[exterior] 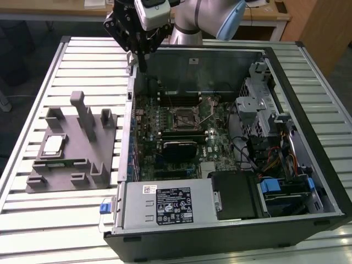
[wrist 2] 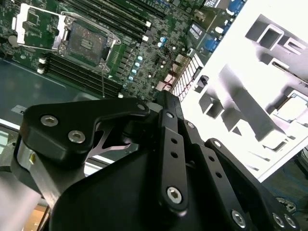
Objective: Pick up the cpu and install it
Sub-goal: 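Reach for the cpu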
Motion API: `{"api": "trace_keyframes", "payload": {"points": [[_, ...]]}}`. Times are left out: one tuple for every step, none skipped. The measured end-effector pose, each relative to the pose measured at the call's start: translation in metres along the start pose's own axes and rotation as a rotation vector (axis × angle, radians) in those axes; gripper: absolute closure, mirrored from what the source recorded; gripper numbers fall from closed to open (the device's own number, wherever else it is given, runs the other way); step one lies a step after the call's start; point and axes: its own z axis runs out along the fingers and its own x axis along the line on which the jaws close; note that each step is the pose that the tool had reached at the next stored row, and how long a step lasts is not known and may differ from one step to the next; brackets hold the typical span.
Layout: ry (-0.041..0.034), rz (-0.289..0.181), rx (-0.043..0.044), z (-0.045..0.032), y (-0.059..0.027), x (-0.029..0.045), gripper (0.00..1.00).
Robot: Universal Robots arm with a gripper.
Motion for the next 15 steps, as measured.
{"api": "trace_keyframes", "payload": {"points": [[-0.0001, 0.000, -0.0001, 0.0001, 0.0001, 0.0015, 0.89], [-0.0001, 0.000, 0.0000, 0.0002, 0.0001, 0.0030, 0.89], [0.0000, 0.000, 0.0000, 0.0003, 0.0001, 0.0046, 0.89], [-0.0001, 0.000, -0.0001, 0.0004, 0.0002, 0.0060, 0.89], [-0.0001, 0.000, -0.0001, 0.0005, 0.0002, 0.0074, 0.89], [-0.0001, 0.000, -0.0001, 0.0006, 0.0003, 0.0088, 0.89], [-0.0001, 0.000, 0.0000, 0.0007, 0.0003, 0.0103, 0.89], [-0.0001, 0.000, 0.0000, 0.0009, 0.0003, 0.0118, 0.89], [-0.0001, 0.000, -0.0001, 0.0010, 0.0003, 0.0135, 0.89], [-0.0001, 0.000, -0.0001, 0.0011, 0.0003, 0.0152, 0.89], [-0.0001, 0.000, -0.0001, 0.0012, 0.0003, 0.0169, 0.89], [0.0000, 0.000, 0.0000, 0.0012, 0.0002, 0.0188, 0.89], [0.0000, 0.000, 0.0000, 0.0014, 0.0002, 0.0207, 0.89], [0.0000, 0.000, 0.0000, 0.0015, 0.0000, 0.0226, 0.89], [0.0000, 0.000, 0.0000, 0.0017, -0.0001, 0.0246, 0.89]]}}
